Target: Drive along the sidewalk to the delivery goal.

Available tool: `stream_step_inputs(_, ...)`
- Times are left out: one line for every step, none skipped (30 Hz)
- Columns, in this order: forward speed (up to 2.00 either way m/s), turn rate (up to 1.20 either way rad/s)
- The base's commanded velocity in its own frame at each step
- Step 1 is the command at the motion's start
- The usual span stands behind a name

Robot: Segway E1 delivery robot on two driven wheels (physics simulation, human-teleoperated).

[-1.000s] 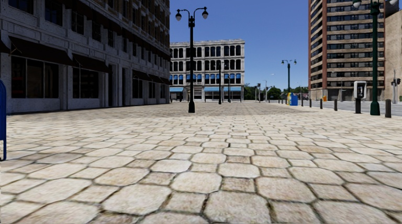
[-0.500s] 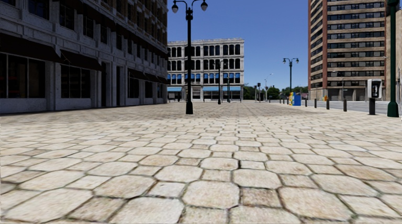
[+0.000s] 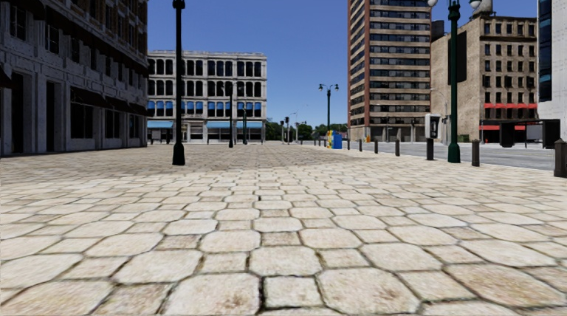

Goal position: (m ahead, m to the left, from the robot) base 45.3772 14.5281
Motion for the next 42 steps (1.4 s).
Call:
stream_step_inputs(2.00,0.00)
stream_step_inputs(2.00,0.00)
stream_step_inputs(2.00,0.00)
stream_step_inputs(2.00,0.00)
stream_step_inputs(2.00,0.00)
stream_step_inputs(2.00,0.00)
stream_step_inputs(2.00,0.00)
stream_step_inputs(2.00,0.00)
stream_step_inputs(2.00,0.00)
stream_step_inputs(2.00,0.00)
stream_step_inputs(2.00,0.00)
stream_step_inputs(2.00,0.00)
stream_step_inputs(2.00,0.00)
stream_step_inputs(2.00,0.00)
stream_step_inputs(2.00,0.00)
stream_step_inputs(2.00,0.00)
stream_step_inputs(2.00,0.00)
stream_step_inputs(2.00,0.00)
stream_step_inputs(2.00,0.00)
stream_step_inputs(2.00,0.00)
stream_step_inputs(2.00,0.00)
stream_step_inputs(2.00,0.00)
stream_step_inputs(2.00,0.00)
stream_step_inputs(2.00,0.00)
stream_step_inputs(2.00,0.00)
stream_step_inputs(2.00,0.00)
stream_step_inputs(2.00,0.00)
stream_step_inputs(2.00,0.00)
stream_step_inputs(2.00,0.00)
stream_step_inputs(2.00,0.00)
stream_step_inputs(2.00,0.00)
stream_step_inputs(2.00,0.00)
stream_step_inputs(2.00,0.00)
stream_step_inputs(2.00,0.00)
stream_step_inputs(2.00,0.00)
stream_step_inputs(2.00,0.00)
stream_step_inputs(2.00,0.00)
stream_step_inputs(2.00,0.00)
stream_step_inputs(2.00,0.00)
stream_step_inputs(2.00,-0.07)
stream_step_inputs(2.00,-0.59)
stream_step_inputs(2.00,-0.81)
